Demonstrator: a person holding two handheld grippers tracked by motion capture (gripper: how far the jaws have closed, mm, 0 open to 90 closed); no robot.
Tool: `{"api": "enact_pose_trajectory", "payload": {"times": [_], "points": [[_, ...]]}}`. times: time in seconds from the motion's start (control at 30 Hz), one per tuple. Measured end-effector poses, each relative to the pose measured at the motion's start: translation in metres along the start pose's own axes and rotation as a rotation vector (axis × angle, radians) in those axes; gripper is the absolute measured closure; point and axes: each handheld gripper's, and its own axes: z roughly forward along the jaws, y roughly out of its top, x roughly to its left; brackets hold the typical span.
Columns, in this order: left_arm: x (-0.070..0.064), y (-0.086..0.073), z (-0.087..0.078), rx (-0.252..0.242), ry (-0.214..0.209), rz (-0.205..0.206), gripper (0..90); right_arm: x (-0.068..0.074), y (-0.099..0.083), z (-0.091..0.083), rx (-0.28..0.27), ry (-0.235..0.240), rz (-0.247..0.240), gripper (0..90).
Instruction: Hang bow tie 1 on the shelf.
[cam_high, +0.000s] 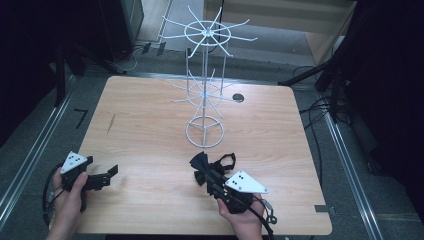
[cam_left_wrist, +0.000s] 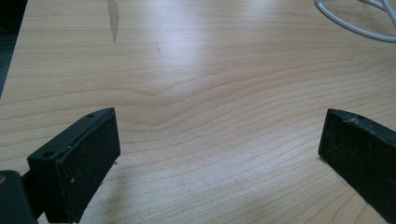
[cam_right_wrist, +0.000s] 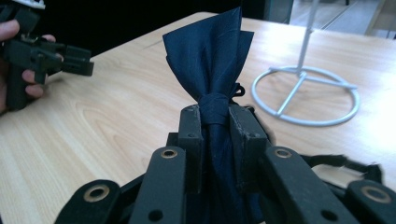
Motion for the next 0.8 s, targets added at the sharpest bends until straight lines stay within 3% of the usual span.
{"api": "enact_pose_trajectory", "payload": {"times": [0.4,0.8], "points": [[0.0,0.0,0.0,0.0,-0.001,0.0,0.0,-0.019,0.021,-0.014,-0.059,-0.05,0.011,77.4],[0.0,0.0,0.0,-0.003,-0.003,0.0,0.0,-0.03,0.046,-0.013,-0.107,-0.067,0.012,77.4]]}}
